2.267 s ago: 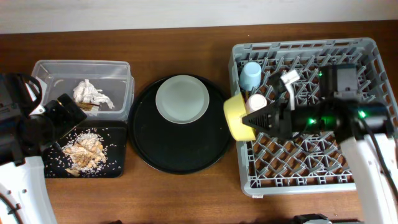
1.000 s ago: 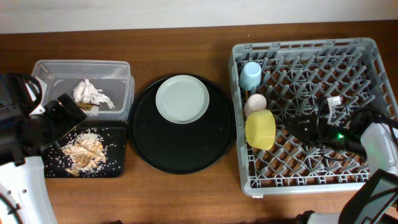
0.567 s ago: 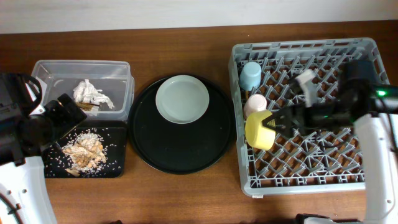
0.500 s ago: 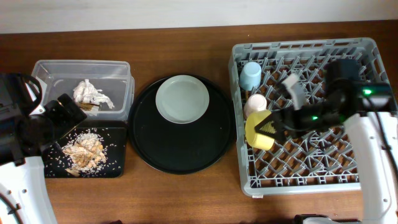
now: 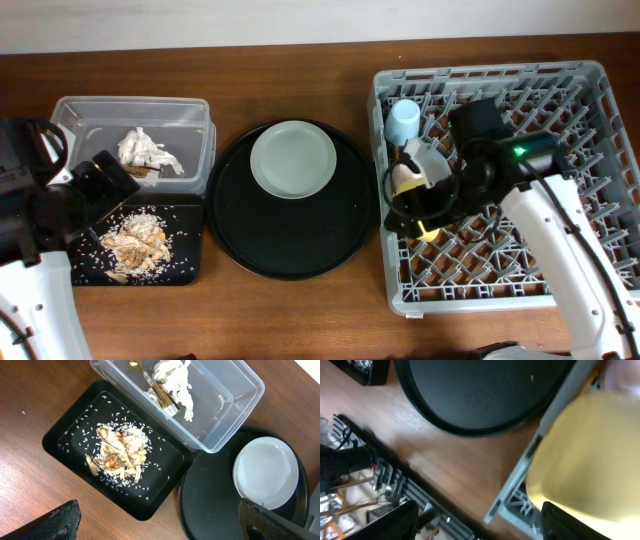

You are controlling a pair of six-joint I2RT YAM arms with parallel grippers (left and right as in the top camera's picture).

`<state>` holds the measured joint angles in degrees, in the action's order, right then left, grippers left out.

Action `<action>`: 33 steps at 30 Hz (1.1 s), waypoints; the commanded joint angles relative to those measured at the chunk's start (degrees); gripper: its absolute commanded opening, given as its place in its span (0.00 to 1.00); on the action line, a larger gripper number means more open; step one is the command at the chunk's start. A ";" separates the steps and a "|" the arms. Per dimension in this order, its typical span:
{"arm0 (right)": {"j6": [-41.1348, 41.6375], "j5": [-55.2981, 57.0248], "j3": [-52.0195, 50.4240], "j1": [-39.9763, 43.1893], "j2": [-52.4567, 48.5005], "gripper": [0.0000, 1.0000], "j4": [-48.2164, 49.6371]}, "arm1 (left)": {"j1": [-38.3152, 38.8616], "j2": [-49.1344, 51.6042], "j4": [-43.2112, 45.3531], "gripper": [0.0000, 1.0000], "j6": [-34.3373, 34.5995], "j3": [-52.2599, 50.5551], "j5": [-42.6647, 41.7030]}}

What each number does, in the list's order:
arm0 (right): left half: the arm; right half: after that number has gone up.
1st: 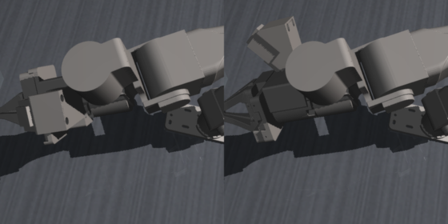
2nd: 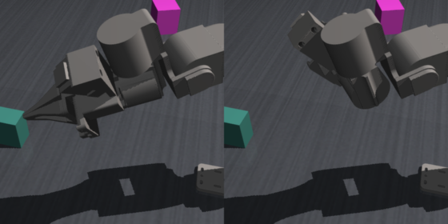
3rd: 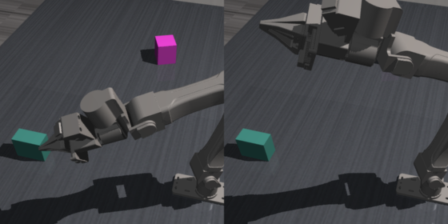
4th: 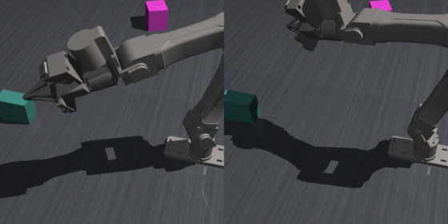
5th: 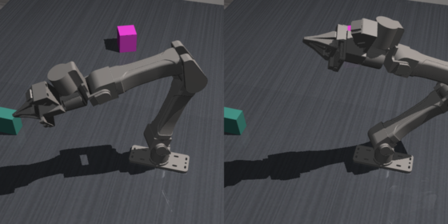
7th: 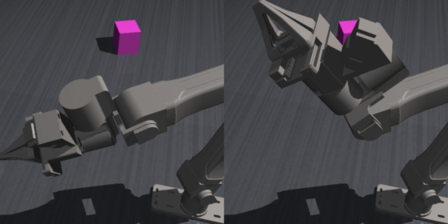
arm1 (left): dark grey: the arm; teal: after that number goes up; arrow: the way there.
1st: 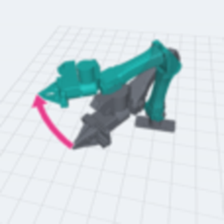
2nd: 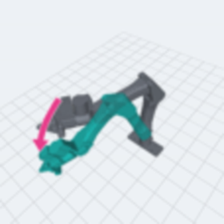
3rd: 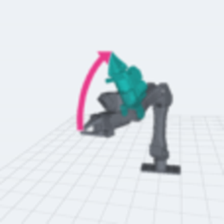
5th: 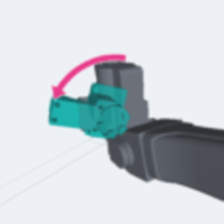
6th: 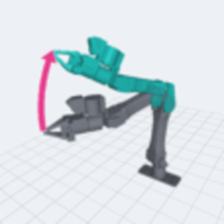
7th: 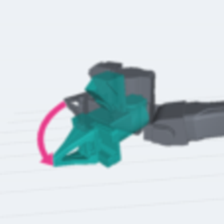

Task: Sort waste into correct bins and load items into the dishwasher rack
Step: 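Lower the yellow bowl flat into the rack and release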

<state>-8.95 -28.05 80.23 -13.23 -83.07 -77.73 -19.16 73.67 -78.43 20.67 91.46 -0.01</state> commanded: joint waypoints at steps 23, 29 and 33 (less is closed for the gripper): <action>16.96 25.53 -1.16 -6.97 -6.54 0.85 2.91 | -0.13 0.13 0.09 0.99 0.52 0.50 -0.02; 16.98 29.83 -1.16 -2.82 -6.56 0.88 2.56 | -0.13 0.13 0.09 0.99 0.52 0.50 -0.02; 12.17 15.21 -1.16 -1.73 -6.56 0.99 6.01 | -0.13 0.13 0.09 0.99 0.52 0.50 -0.02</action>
<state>6.33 -2.79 79.42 -14.61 -89.80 -74.02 -19.16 73.67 -78.43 20.67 91.46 0.01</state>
